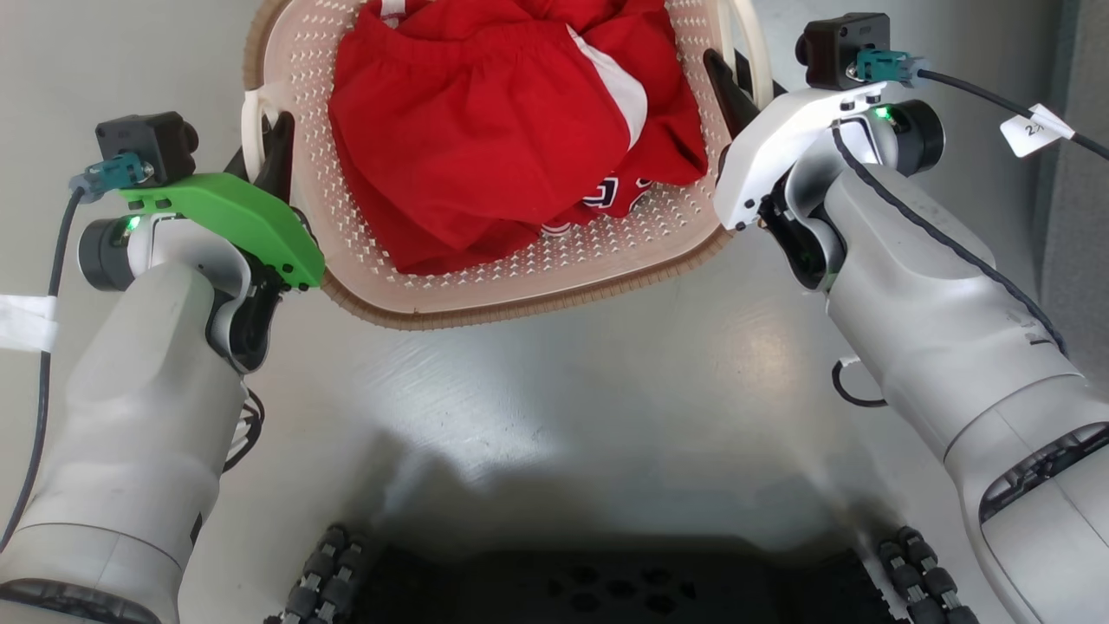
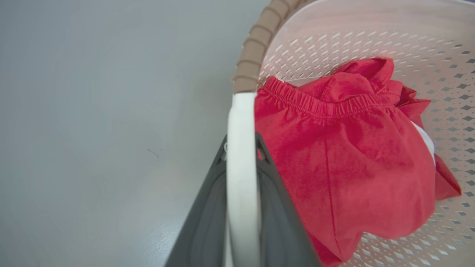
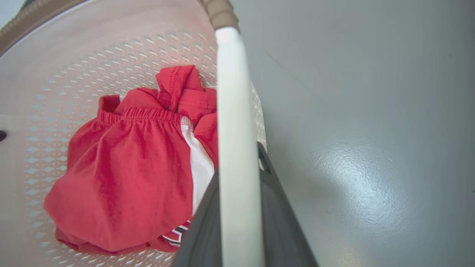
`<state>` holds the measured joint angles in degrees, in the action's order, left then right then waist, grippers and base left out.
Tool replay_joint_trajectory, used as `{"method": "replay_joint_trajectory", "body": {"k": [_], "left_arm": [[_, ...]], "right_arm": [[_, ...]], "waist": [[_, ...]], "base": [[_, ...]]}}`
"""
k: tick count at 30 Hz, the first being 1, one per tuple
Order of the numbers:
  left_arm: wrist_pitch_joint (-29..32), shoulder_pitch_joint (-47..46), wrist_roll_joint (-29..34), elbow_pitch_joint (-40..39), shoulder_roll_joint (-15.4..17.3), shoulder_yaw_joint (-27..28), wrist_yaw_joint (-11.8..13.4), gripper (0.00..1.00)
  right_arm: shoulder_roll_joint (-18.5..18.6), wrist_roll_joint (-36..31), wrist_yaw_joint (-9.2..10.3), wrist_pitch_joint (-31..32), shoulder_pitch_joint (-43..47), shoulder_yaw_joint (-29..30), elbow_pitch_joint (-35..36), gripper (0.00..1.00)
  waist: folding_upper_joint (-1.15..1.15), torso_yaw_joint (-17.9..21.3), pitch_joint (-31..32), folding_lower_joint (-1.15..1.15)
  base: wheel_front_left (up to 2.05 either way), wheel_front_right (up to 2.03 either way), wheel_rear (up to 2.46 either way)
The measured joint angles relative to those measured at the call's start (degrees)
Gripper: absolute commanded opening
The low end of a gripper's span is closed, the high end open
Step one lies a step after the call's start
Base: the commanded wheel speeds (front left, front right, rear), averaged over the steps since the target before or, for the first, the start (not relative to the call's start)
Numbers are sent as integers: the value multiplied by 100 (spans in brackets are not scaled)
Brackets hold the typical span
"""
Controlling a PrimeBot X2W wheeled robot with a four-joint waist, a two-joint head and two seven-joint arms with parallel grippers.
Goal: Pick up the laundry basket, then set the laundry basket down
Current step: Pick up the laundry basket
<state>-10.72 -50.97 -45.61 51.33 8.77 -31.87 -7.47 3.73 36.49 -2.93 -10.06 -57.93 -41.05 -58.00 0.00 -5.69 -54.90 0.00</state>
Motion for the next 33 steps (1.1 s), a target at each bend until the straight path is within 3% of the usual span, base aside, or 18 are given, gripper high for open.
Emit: {"method": "replay_joint_trajectory", "body": {"k": [23,33], "left_arm": [[68,197,-258,189,123,-513,-8,0],[398,558,-414,210,205,-773,-8,0]], "right_arm": [[-46,771,-2,-48,436,-242,-68,0],[-97,1149,-9,164,811,-426,-131,0]], "waist": [[0,173,1117,0],[0,320,1773,-1]], "base": [[0,0,0],[0,0,0]]}}
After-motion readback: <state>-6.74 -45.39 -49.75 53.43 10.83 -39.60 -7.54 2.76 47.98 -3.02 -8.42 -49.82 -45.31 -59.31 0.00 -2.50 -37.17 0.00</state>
